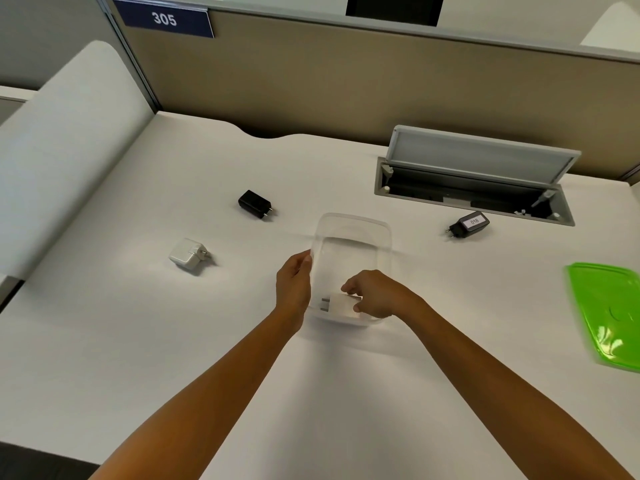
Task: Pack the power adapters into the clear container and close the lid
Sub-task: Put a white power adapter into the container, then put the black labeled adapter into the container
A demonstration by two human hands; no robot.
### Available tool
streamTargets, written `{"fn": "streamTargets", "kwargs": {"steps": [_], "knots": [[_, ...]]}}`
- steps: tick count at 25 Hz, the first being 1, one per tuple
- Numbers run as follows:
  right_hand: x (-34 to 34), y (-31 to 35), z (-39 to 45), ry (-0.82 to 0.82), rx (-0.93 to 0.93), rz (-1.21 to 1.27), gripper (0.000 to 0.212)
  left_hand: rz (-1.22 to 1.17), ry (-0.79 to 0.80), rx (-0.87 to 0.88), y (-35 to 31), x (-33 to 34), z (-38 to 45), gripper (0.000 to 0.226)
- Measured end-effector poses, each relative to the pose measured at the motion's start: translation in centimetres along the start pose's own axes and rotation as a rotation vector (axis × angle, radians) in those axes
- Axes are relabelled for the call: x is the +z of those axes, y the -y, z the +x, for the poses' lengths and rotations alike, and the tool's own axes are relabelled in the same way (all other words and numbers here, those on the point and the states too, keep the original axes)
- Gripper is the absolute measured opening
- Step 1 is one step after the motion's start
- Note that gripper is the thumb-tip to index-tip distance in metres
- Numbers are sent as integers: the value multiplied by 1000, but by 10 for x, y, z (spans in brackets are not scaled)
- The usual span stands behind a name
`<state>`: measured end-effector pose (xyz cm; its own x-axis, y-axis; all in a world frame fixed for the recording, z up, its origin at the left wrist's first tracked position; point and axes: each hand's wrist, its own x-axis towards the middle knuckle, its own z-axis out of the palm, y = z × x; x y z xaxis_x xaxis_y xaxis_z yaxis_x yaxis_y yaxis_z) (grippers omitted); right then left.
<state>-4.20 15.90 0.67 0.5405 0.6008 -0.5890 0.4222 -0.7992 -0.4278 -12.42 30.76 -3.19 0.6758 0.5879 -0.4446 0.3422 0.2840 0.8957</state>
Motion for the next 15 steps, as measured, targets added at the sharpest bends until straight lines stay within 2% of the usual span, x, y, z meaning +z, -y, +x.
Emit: {"fn": "streamTargets", "kwargs": {"steps": [2,4,6,8,11,15], "knots": [[-7,-4,-3,-121,-8,173,48,21,-5,3,4,-7,4,32],[-20,-12,-6,-335,-38,393,37,133,-33,54,13,-17,8,37],[-37,-24,-6,-581,-56,607,25,368,-52,186,25,-31,13,45],[-53,-42,-4,-767,-30,709,20,686,-11,338,37,-47,22,48],[-65,-77,3,-905,65,638,24,1060,64,497,53,-68,35,52],[-67,-130,14,-944,323,448,44,1202,56,590,63,-77,37,57]]}}
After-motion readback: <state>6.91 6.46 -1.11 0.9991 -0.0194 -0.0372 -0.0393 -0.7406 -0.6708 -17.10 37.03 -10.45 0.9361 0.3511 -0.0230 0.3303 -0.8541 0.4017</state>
